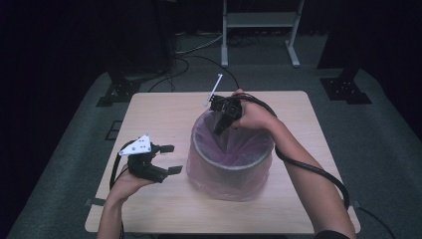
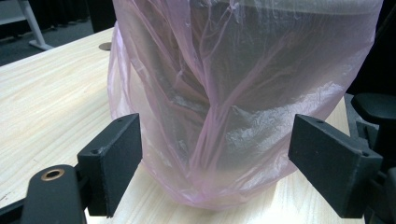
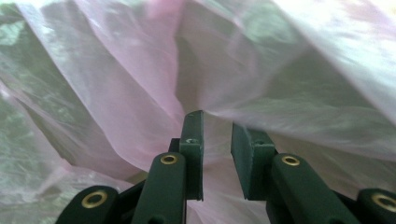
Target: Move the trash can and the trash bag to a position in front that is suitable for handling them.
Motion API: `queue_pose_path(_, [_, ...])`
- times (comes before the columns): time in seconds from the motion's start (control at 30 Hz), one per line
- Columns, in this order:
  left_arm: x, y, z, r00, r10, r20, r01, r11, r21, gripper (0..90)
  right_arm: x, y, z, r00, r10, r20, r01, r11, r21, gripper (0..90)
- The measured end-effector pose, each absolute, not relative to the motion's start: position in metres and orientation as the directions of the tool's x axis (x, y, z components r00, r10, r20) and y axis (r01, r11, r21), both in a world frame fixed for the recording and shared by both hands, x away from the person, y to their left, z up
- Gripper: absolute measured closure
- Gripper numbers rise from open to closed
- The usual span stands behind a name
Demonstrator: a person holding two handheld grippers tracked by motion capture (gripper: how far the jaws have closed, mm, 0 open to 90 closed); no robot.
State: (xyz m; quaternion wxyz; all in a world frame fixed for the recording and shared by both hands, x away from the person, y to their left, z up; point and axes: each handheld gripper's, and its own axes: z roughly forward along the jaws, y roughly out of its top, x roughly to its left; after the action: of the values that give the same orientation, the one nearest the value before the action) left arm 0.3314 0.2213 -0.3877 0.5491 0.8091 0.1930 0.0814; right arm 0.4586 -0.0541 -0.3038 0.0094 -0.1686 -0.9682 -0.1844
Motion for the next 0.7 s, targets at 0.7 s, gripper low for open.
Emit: queue_pose_path(0.7, [0.332,0.220,-0.392,0.906,0.415,-0.088,0.244,-0.340,0.908,9.6,0.428,-0.104,-0.287,-0.926,0.350,0.140,0.369,0.765,0.528,49.1])
